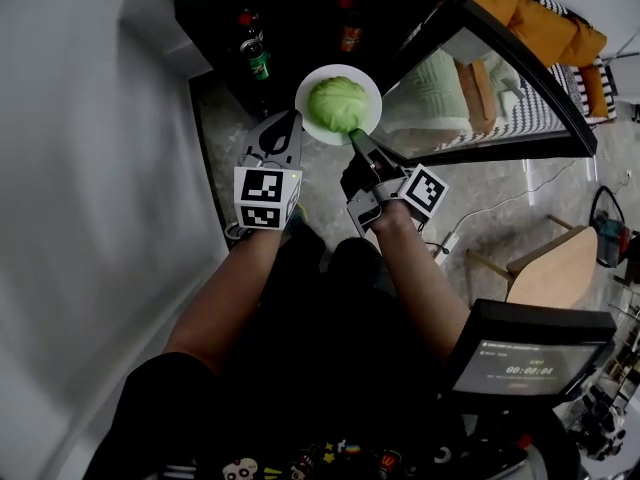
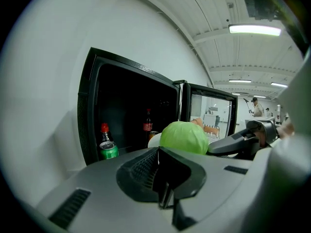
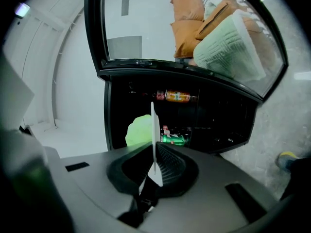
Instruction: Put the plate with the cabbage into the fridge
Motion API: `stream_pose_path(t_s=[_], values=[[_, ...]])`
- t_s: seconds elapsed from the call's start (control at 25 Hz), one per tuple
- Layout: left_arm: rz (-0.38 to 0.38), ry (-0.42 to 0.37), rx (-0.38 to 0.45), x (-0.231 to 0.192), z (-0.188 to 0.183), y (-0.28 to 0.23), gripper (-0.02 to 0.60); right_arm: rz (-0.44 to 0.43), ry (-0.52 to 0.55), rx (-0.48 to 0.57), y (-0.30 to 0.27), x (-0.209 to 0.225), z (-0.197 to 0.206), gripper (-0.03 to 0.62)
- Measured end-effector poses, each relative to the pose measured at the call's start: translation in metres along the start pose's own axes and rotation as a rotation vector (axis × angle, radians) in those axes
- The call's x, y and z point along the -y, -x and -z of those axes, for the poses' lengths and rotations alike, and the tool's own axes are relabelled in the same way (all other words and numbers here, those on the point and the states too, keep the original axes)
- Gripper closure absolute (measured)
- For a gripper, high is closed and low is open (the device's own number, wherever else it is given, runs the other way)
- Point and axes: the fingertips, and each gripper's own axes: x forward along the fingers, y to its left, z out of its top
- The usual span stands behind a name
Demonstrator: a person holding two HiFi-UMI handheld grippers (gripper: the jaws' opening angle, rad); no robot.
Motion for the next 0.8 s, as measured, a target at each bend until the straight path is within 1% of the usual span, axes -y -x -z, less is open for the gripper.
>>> stream_pose_path(t_s=[0.2, 0.36, 0.6, 0.8], values=[[-0.022, 0.01, 0.012, -0.01, 0.002, -0.011, 0.577, -0.003, -0.017, -0.002, -0.012, 0.011, -0.004, 0.574], [-0.068, 0.019, 0.024, -0.021, 0.006, -0.018, 0.577, -0.013, -0.018, -0.02, -0.023, 0.023, -0.008, 0.574], [-0.136, 0.054, 0.014, -0.045, 0.028, -0.044, 0.577, -0.012, -0.028, -0.05, -0.056, 0.058, -0.024, 0.574], [-0.161, 0.065, -0.003, -0.049, 0.045, -0.056, 0.577, -0.003, -0.048, -0.067, -0.069, 0.079, -0.028, 0.574]])
